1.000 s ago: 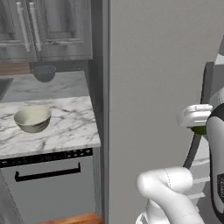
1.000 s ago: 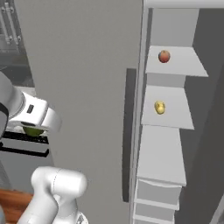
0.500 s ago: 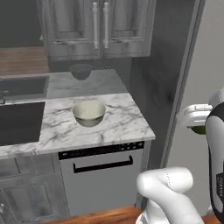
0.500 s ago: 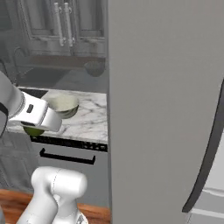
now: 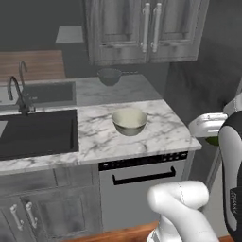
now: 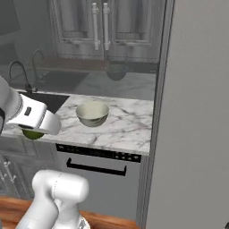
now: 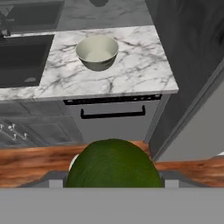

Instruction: Take the peach, lime, and potato from the freezer and place them in the bowl on the counter.

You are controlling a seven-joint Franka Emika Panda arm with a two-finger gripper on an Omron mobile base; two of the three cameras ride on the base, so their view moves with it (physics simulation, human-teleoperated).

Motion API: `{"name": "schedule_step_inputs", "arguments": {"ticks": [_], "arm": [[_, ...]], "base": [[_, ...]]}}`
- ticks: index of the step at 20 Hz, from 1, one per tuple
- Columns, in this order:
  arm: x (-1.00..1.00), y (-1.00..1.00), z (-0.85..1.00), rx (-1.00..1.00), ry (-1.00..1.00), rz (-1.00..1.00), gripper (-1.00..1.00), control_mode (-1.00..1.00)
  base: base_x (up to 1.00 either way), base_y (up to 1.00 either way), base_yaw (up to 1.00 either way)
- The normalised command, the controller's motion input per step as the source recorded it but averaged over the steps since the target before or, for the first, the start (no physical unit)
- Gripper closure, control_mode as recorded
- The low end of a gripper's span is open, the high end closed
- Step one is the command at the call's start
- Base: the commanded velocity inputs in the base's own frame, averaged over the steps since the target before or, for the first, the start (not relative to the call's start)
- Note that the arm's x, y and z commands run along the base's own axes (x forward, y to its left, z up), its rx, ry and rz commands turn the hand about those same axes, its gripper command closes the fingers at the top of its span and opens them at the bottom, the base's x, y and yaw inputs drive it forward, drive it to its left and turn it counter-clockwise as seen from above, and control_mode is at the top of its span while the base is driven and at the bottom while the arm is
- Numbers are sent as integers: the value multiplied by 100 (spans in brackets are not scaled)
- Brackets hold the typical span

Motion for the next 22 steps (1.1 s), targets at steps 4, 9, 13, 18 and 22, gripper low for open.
{"name": "schedule_step_inputs", "arguments": {"ticks": [4,9,13,18,22], "arm": [[0,0,0,0,0,0,100,100],[0,0,0,0,0,0,100,100],[0,0,0,0,0,0,100,100],[0,0,0,0,0,0,100,100],[0,0,0,0,0,0,100,100]], "base": [[49,6,-2],[61,26,0],[51,22,0],[53,24,0],[30,1,0]]}}
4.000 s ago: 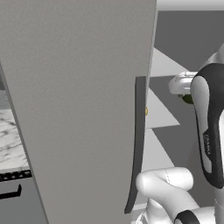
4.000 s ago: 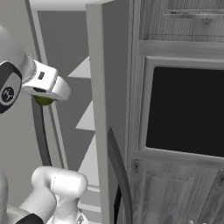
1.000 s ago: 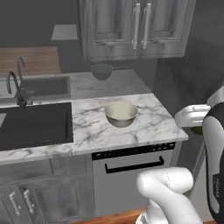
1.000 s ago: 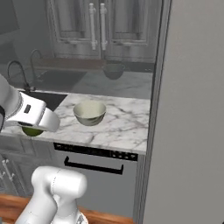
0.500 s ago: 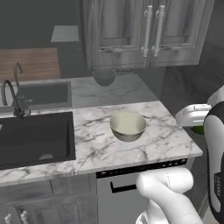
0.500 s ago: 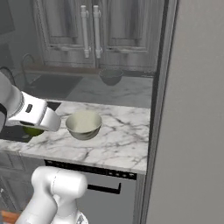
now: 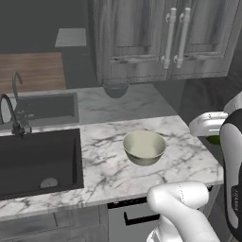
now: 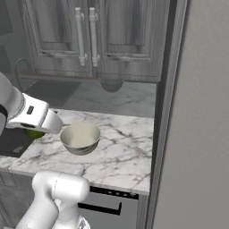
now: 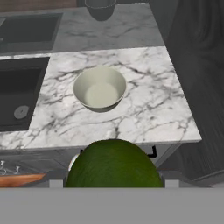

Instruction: Take the peach, lime, and potato from the freezer and place them in the bowl on the counter.

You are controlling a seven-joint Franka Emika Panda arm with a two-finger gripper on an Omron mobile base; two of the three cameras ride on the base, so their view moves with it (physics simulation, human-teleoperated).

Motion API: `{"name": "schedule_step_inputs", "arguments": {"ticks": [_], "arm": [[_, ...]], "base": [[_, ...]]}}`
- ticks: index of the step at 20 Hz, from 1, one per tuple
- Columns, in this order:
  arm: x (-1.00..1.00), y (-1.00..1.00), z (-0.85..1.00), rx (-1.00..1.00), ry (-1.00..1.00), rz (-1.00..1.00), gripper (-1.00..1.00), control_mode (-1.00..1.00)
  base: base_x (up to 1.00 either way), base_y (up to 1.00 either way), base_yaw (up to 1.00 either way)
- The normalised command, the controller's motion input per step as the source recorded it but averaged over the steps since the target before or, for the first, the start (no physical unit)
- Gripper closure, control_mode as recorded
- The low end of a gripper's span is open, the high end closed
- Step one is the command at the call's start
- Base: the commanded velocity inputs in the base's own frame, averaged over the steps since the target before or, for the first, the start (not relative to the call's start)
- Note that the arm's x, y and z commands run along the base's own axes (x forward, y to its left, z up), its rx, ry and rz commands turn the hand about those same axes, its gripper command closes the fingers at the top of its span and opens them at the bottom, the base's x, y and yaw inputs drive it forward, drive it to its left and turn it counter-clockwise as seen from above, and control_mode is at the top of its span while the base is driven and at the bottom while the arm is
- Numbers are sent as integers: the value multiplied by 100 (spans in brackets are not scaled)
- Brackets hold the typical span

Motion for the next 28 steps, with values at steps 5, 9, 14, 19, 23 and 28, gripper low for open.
{"name": "schedule_step_inputs", "arguments": {"ticks": [5,9,14,19,23,28], "arm": [[0,0,0,0,0,0,100,100],[0,0,0,0,0,0,100,100],[0,0,0,0,0,0,100,100],[8,4,-2,0,0,0,100,-100],[50,31,-19,0,10,0,100,-100],[58,6,-21,0,20,0,100,-100]], "base": [[26,0,0],[13,3,-2],[14,8,-1],[21,8,0],[0,0,0],[0,0,0]]}}
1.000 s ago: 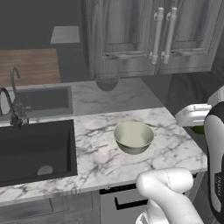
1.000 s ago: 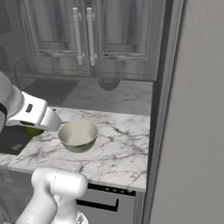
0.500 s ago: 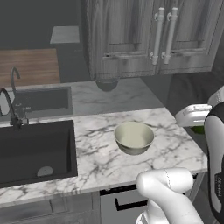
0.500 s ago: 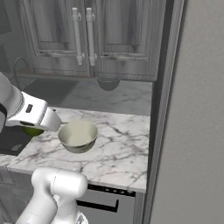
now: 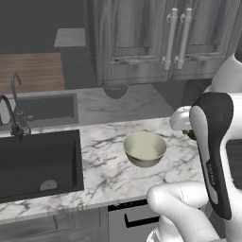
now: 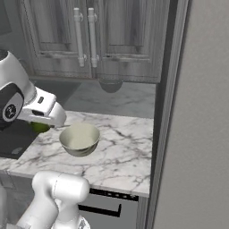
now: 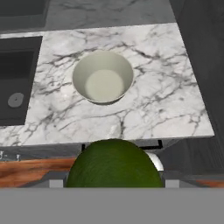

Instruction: Take the peach, lime, and potato from the freezer and place them in the bowl on the counter.

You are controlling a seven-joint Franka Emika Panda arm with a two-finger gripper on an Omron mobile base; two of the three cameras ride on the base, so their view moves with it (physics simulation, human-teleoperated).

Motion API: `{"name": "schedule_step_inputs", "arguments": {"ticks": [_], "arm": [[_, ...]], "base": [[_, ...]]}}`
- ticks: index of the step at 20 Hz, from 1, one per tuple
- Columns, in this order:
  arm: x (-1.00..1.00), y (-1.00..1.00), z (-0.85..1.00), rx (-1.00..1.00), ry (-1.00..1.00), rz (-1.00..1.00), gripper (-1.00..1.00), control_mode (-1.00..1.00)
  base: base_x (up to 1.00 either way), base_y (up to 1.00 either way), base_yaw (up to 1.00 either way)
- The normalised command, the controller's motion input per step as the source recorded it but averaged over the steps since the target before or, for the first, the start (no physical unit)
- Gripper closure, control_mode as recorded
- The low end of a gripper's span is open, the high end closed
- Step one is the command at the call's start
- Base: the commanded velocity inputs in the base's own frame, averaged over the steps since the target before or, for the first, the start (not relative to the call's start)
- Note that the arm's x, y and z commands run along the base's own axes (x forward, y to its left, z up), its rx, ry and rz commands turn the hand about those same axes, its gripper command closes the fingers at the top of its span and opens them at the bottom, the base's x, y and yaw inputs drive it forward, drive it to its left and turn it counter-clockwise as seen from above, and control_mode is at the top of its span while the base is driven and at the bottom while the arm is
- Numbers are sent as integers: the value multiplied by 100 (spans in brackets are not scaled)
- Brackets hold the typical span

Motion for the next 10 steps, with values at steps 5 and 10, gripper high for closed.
{"name": "schedule_step_inputs", "arguments": {"ticks": [5,10], "arm": [[62,7,-44,0,20,0,100,-100],[54,0,-61,0,9,0,100,-100]], "base": [[0,0,0],[0,0,0]]}}
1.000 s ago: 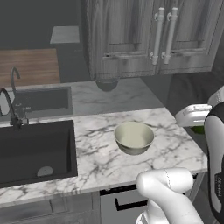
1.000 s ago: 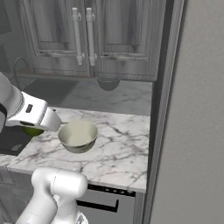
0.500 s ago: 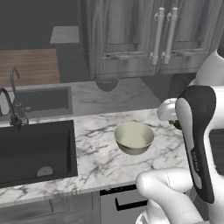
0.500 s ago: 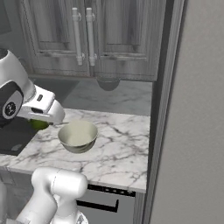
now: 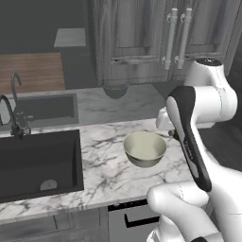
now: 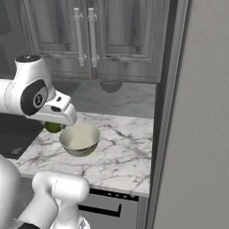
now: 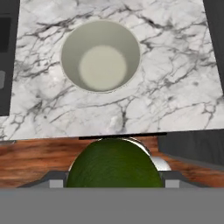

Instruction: Take the peach, lime, and potato from the freezer and place them in the bowl on the counter.

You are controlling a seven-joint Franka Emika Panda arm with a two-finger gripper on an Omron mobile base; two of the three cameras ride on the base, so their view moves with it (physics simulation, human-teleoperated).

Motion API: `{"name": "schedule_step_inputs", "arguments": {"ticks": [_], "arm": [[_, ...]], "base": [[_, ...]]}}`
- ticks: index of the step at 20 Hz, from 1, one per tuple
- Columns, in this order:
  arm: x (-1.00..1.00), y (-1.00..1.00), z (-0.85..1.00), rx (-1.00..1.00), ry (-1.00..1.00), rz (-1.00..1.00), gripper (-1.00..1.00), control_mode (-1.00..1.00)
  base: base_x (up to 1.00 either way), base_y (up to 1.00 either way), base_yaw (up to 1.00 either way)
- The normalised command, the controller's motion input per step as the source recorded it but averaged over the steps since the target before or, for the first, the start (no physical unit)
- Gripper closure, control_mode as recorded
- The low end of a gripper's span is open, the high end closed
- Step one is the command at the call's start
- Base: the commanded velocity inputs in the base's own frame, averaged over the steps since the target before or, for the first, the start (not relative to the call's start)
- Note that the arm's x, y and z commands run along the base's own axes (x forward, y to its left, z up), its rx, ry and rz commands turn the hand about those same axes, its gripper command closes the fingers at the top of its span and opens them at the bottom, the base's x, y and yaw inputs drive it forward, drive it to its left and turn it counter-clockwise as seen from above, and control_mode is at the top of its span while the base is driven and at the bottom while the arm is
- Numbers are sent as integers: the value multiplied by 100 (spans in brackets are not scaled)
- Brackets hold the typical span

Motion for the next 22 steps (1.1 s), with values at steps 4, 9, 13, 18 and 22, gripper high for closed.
{"name": "schedule_step_inputs", "arguments": {"ticks": [4,9,13,18,22], "arm": [[40,0,-61,0,6,0,100,-100],[33,0,-48,0,2,0,100,-100],[38,0,-45,0,0,0,100,-100],[36,0,-37,0,0,0,100,-100],[34,2,-34,0,0,0,100,-100]], "base": [[0,0,0],[0,0,0],[0,0,0],[0,0,0],[0,0,0]]}}
